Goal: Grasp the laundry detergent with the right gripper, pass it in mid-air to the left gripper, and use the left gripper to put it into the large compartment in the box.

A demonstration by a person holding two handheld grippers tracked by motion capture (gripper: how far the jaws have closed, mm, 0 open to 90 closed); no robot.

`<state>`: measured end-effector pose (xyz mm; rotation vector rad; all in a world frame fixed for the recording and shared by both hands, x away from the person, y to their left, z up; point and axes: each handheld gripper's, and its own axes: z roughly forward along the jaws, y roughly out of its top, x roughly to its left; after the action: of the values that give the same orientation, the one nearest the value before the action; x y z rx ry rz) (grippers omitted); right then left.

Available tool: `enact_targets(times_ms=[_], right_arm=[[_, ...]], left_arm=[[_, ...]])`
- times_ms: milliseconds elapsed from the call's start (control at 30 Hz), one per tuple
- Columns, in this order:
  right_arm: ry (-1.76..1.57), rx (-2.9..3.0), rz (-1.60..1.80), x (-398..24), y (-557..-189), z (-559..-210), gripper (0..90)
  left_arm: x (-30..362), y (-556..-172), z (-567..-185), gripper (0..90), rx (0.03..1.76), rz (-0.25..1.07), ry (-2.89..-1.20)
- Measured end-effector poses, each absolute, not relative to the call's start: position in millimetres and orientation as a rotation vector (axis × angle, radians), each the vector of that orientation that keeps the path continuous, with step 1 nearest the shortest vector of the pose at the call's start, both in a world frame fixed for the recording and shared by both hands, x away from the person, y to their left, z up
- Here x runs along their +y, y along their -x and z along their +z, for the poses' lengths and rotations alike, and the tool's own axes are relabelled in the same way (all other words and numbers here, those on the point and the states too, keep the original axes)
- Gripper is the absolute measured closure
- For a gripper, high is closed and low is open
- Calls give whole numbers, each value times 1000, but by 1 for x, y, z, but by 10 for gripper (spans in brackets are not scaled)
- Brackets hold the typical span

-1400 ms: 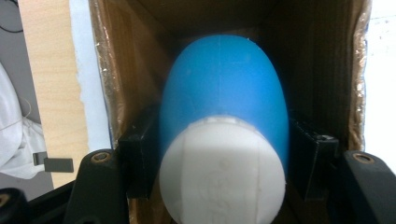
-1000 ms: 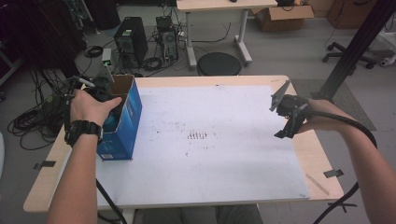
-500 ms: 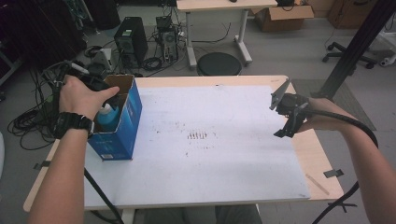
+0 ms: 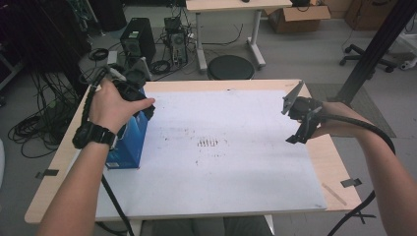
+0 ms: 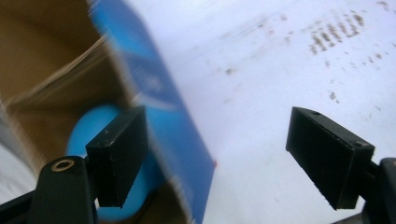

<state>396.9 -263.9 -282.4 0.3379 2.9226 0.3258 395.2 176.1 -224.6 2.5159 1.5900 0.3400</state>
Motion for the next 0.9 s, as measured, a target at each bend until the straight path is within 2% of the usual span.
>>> enact_targets(times_ms=[233, 433, 667, 900], right_arm=[[-327, 2929, 320, -261, -397, -282, 92], [-326, 2938, 331, -259, -398, -283, 89], [-331, 2945, 346, -259, -397, -283, 83], [-332, 2949, 346, -258, -397, -283, 80]], left_arm=[[139, -394, -244, 160, 1438, 279, -2599], [126, -394, -253, 86, 1399, 250, -2633], [117, -393, -261, 48, 1333, 200, -2660], [110, -391, -261, 48, 1287, 165, -2675]])
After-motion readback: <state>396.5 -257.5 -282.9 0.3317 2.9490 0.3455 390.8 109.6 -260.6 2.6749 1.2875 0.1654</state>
